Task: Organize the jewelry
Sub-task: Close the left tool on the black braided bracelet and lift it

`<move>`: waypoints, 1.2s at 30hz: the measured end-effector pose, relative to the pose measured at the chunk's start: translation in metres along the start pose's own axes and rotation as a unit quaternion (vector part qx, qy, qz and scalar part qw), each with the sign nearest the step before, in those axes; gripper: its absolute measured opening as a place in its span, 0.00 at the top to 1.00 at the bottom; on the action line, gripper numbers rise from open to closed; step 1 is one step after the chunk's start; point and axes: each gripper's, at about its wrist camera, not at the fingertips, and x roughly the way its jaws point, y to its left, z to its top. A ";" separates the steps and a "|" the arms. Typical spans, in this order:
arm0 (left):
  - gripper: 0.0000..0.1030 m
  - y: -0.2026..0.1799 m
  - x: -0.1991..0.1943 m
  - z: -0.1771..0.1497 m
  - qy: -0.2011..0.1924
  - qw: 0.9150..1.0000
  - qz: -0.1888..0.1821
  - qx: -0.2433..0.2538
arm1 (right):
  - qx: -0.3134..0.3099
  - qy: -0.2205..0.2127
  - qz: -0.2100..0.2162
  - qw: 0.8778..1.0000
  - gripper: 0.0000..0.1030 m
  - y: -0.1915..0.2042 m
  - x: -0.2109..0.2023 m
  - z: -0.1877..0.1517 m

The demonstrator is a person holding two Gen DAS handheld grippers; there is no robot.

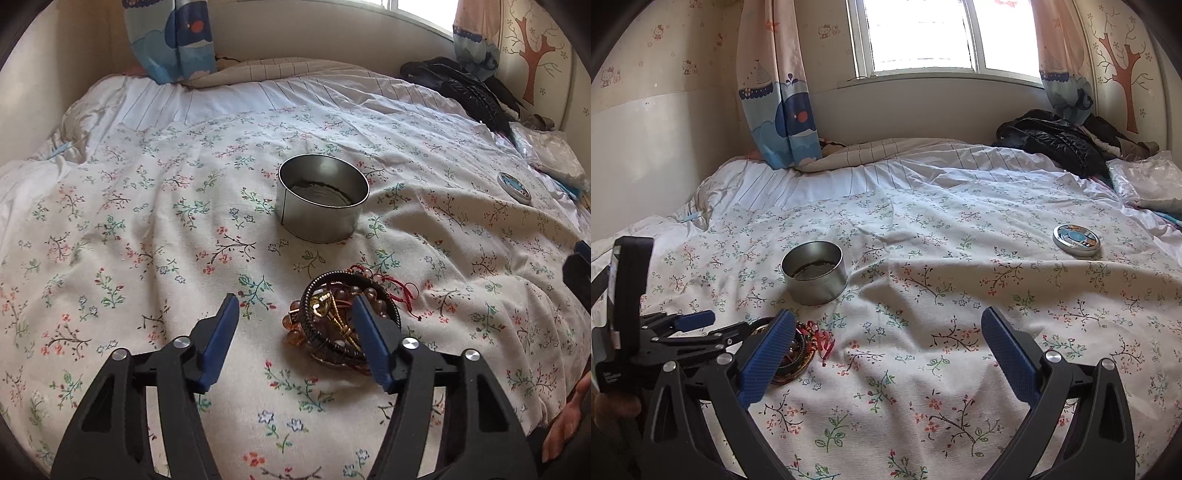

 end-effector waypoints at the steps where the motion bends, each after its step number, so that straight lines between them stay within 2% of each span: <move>1: 0.45 0.000 0.007 0.002 0.004 1.000 -0.001 0.002 | 0.004 0.001 0.002 1.000 0.06 -0.002 0.000 0.000; 7: 0.46 -0.008 0.031 0.010 0.022 1.000 -0.008 0.021 | 0.019 0.006 0.007 1.000 0.06 -0.010 0.001 0.000; 8: 0.56 -0.008 0.034 0.010 0.026 0.999 -0.013 0.021 | 0.020 0.007 0.008 1.000 0.06 -0.010 0.002 0.000; 9: 0.74 -0.008 0.037 0.011 0.034 0.999 -0.018 0.019 | 0.021 0.009 0.008 1.000 0.06 -0.010 0.002 0.000; 10: 0.85 -0.006 0.042 0.011 0.044 0.999 -0.029 0.016 | 0.020 0.008 0.009 1.000 0.06 -0.010 0.003 0.000; 14: 0.91 -0.006 0.041 0.009 0.042 0.998 -0.034 0.015 | 0.018 0.007 0.008 1.000 0.06 -0.011 0.005 0.000; 18: 0.92 0.010 0.030 0.012 0.031 0.997 -0.065 -0.028 | 0.016 0.015 0.008 1.000 0.06 -0.010 0.008 -0.001; 22: 0.92 0.035 0.017 0.013 0.006 0.992 -0.096 -0.087 | 0.008 0.035 0.016 0.999 0.06 -0.008 0.018 -0.003; 27: 0.92 0.049 0.011 0.012 -0.007 0.989 -0.098 -0.114 | -0.049 0.085 0.034 0.995 0.06 0.005 0.058 -0.003; 29: 0.92 0.051 0.011 0.012 -0.009 0.988 -0.096 -0.118 | -0.075 0.079 0.053 0.993 0.06 0.014 0.073 -0.003; 31: 0.92 0.054 0.011 0.012 -0.008 0.988 -0.097 -0.120 | -0.096 0.092 0.066 0.989 0.06 0.021 0.086 -0.002; 33: 0.92 0.054 0.011 0.012 -0.010 0.988 -0.095 -0.120 | -0.113 0.115 0.078 0.984 0.11 0.028 0.101 -0.004; 34: 0.92 0.055 0.011 0.013 -0.011 0.988 -0.095 -0.119 | -0.121 0.127 0.083 0.981 0.20 0.031 0.108 -0.006; 36: 0.92 0.055 0.010 0.012 -0.012 0.988 -0.094 -0.119 | -0.141 0.147 0.086 0.975 0.30 0.039 0.120 -0.010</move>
